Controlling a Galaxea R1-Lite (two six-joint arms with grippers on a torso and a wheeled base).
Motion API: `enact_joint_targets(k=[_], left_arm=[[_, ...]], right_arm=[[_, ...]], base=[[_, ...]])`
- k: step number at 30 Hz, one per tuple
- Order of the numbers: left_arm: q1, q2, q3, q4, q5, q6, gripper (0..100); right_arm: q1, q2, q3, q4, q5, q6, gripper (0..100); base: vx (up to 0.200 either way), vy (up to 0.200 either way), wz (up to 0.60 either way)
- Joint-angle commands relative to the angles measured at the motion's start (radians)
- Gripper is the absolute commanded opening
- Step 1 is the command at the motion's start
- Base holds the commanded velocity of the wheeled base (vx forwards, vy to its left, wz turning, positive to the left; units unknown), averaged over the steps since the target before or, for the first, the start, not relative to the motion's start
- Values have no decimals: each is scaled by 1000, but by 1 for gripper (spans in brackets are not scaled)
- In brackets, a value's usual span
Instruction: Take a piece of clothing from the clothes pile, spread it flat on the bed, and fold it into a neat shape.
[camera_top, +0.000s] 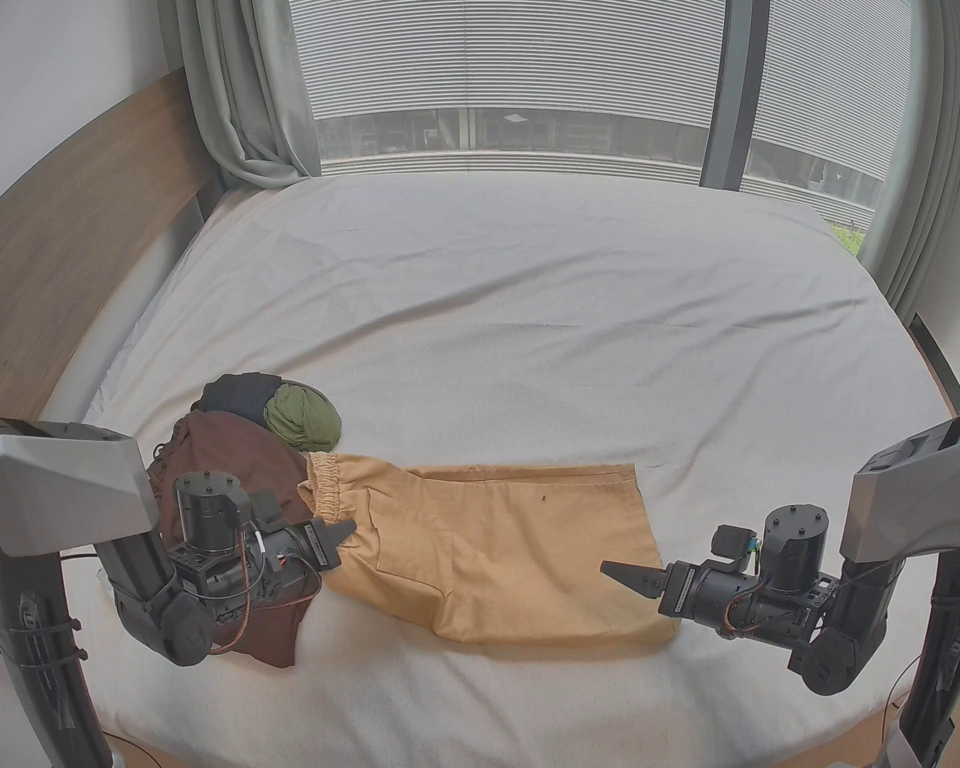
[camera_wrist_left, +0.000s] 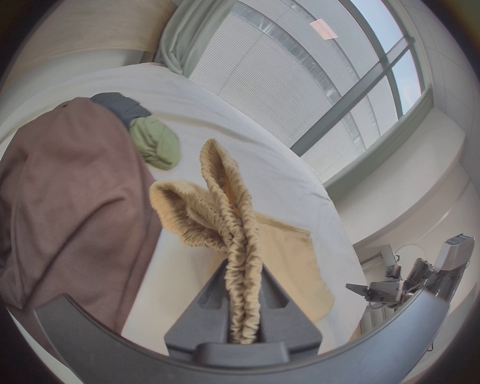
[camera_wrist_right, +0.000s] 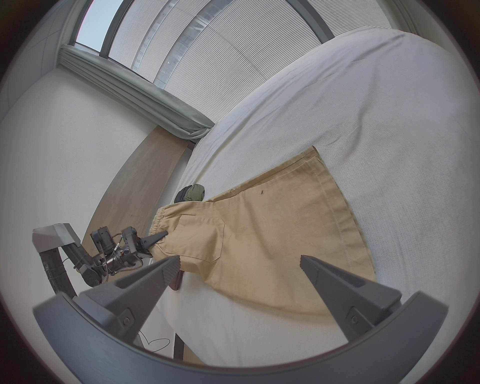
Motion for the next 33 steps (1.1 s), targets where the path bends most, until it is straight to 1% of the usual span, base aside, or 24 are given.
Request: enact_joint_targets(k=[1, 3, 5, 6, 10, 12, 13, 17, 23, 30, 33], left_arm=[[-50, -70, -52, 34, -1, -2, 0], [-70, -78, -78, 63, -1, -2, 0], [-70, -78, -78, 63, -1, -2, 0], [-106, -79, -112, 95, -1, -2, 0], [-148, -78, -145, 103, -1, -2, 0], [-180, -76, -185, 124, 7, -2, 0], [-182, -76, -188, 128, 7, -2, 0], [-221, -78, -254, 203, 12, -4, 0], [-261, -61, -311, 247, 21, -4, 0], [-284, -53, -365, 316, 29, -5, 0], [-298, -53, -388, 338, 33, -5, 0]], right_arm=[[-7, 0, 0, -1, 1, 0, 100], [-9, -1, 0, -1, 1, 0, 100], [-9, -1, 0, -1, 1, 0, 100], [-18, -4, -5, -1, -1, 0, 100], [-36, -7, -6, -1, 2, 0, 100], [-58, -12, -8, -1, 2, -2, 100], [-58, -12, -9, -1, 4, -2, 100], [-84, -16, -16, -1, 7, 0, 100], [-119, -26, -23, -1, 25, 0, 100], [-150, -26, -29, -1, 28, -2, 100], [-157, -36, -32, -1, 42, -2, 100]], base=[[0, 0, 0], [0, 0, 0], [0, 0, 0], [0, 0, 0], [0, 0, 0], [0, 0, 0], [0, 0, 0], [0, 0, 0], [0, 0, 0], [0, 0, 0], [0, 0, 0]])
